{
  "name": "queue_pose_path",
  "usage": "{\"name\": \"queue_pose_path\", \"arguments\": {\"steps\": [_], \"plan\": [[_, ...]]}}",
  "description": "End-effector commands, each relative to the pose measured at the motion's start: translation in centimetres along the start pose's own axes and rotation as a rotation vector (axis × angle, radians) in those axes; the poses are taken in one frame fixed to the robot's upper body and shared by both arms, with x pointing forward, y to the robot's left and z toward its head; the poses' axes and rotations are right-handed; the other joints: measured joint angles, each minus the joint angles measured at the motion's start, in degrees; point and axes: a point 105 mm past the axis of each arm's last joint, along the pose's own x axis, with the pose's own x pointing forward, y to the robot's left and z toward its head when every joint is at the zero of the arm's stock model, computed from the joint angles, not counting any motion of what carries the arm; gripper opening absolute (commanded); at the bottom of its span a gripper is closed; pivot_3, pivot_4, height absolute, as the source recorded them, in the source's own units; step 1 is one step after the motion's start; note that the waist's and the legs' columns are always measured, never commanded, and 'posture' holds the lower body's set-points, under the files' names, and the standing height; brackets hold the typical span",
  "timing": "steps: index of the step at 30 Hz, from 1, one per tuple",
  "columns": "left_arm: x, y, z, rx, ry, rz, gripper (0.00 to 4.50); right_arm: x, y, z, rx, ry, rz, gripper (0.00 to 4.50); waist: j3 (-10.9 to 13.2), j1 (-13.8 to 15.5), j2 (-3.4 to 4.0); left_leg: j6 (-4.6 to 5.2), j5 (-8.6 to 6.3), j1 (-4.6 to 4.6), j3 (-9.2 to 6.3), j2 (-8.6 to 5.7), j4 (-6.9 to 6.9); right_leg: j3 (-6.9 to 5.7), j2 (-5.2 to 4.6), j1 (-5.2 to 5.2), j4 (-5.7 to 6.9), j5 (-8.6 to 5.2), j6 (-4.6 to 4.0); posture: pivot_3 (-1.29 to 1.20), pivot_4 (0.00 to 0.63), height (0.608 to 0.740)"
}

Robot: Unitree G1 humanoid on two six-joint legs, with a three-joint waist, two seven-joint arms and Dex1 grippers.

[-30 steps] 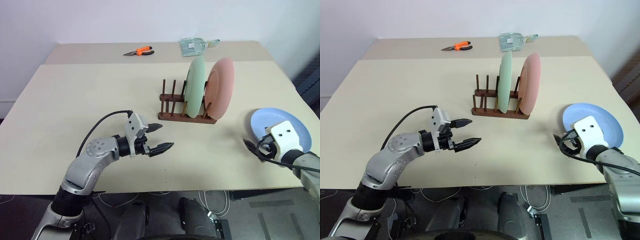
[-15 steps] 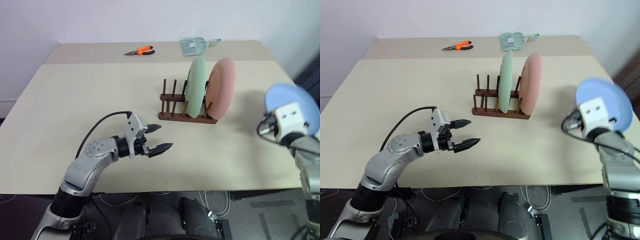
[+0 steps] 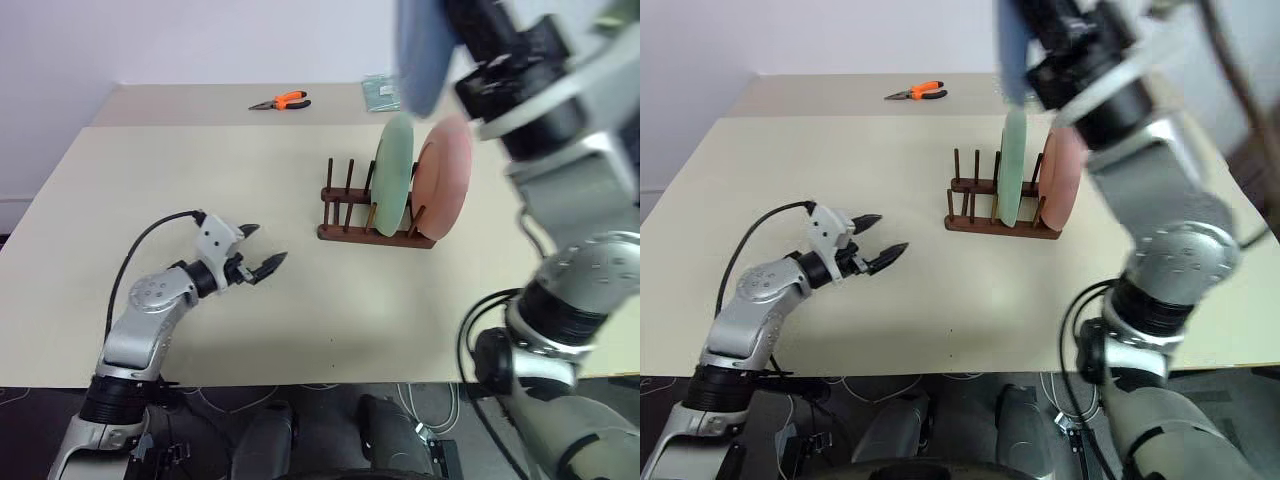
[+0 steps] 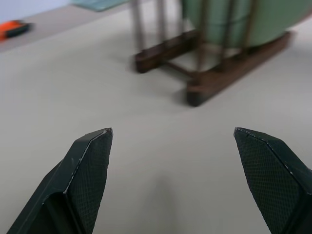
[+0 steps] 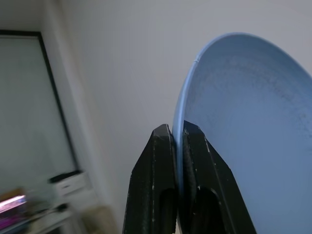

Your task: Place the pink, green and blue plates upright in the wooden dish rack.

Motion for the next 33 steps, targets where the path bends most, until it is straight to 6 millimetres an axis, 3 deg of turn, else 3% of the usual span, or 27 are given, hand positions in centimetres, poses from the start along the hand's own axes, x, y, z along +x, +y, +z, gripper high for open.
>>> {"name": "queue_pose_path", "arguments": {"steps": [1, 7, 19, 20, 21, 22, 23, 26, 29, 31, 33], "plan": [[-0.6, 0.3, 0.9, 0.04, -0.035, 0.014, 4.11, 0.9, -0.5, -2.5, 0.18, 0.048, -0.064, 0.03, 0.0, 0.04, -0.01, -0.01, 0.0, -0.03, 0.01, -0.02, 0.0, 0.01, -0.01, -0.03, 0.0, 0.01, 0.02, 0.0, 0.15, 0.74], [-1.1, -1.4, 0.3, -0.01, -0.016, -0.038, 4.11, 1.5, -2.5, -5.4, 0.355, 0.083, -0.201, 0.03, -0.04, -0.65, 0.01, -0.03, 0.02, -0.08, 0.08, -0.02, -0.08, 0.06, 0.0, -0.28, 0.16, 0.11, 0.12, 0.0, 0.15, 0.74], [-0.9, -2.0, -0.2, -0.039, -0.002, -0.064, 4.11, 0.9, -6.5, -7.7, 0.46, 0.128, -0.383, 0.03, -0.06, -1.45, 0.04, -0.03, 0.02, -0.04, 0.11, 0.03, -0.1, 0.08, 0.11, -0.32, 0.25, 0.12, 0.09, 0.0, 0.15, 0.74], [-0.9, -2.1, -0.2, -0.038, -0.002, -0.067, 4.11, 1.0, -6.8, -7.9, 0.433, 0.141, -0.39, 0.03, -0.06, -1.46, 0.04, -0.03, 0.03, -0.04, 0.11, 0.03, -0.1, 0.08, 0.11, -0.32, 0.25, 0.12, 0.09, 0.0, 0.15, 0.74], [-0.8, -2.2, -0.3, -0.036, -0.001, -0.071, 4.11, 1.1, -6.8, -7.9, 0.391, 0.153, -0.385, 0.69, -0.06, -1.46, 0.05, -0.03, 0.03, -0.04, 0.11, 0.03, -0.09, 0.08, 0.11, -0.32, 0.25, 0.12, 0.09, 0.0, 0.15, 0.74], [-0.8, -2.3, -0.3, -0.035, 0.0, -0.073, 4.11, 1.3, -6.7, -7.7, 0.352, 0.159, -0.371, 0.95, -0.06, -1.41, 0.04, -0.03, 0.03, -0.04, 0.12, 0.03, -0.09, 0.09, 0.11, -0.32, 0.25, 0.12, 0.09, 0.0, 0.15, 0.74], [-0.8, -2.3, -0.3, -0.034, 0.001, -0.075, 4.11, 1.6, -6.5, -7.5, 0.311, 0.163, -0.351, 1.5, -0.05, -1.38, 0.05, -0.02, 0.03, -0.05, 0.13, 0.03, -0.09, 0.08, 0.11, -0.32, 0.25, 0.12, 0.09, 0.0, 0.15, 0.74], [-0.7, -2.6, -0.3, -0.037, 0.001, -0.078, 4.11, 1.9, -5.1, -6.1, 0.049, 0.182, -0.244, 2.92, -0.05, -1.41, 0.06, -0.02, 0.03, -0.06, 0.16, 0.02, -0.08, 0.1, 0.11, -0.32, 0.23, 0.12, 0.09, 0.0, 0.15, 0.74], [-0.5, -2.9, -0.3, -0.036, 0.002, -0.081, 4.11, 1.1, -4.0, -4.7, -0.279, 0.213, -0.124, 2.92, -0.06, -1.24, 0.03, -0.02, 0.02, -0.06, 0.15, 0.03, -0.09, 0.07, 0.11, -0.3, 0.21, 0.11, 0.11, 0.0, 0.15, 0.74], [-0.4, -2.9, -0.3, -0.036, 0.001, -0.08, 4.11, -0.5, -3.5, -3.4, -0.49, 0.218, -0.05, 2.92, -0.09, -1.05, -0.01, -0.02, 0.02, -0.08, 0.16, 0.02, -0.08, 0.08, 0.1, -0.27, 0.15, 0.1, 0.12, 0.0, 0.15, 0.74], [-0.3, -2.8, -0.3, -0.034, 0.002, -0.074, 4.11, -2.5, -3.4, -2.1, -0.584, 0.228, 0.001, 2.92, -0.11, -0.93, -0.06, -0.02, 0.02, -0.06, 0.16, 0.02, -0.07, 0.07, 0.09, -0.2, 0.09, 0.07, 0.17, 0.0, 0.15, 0.74]]}}
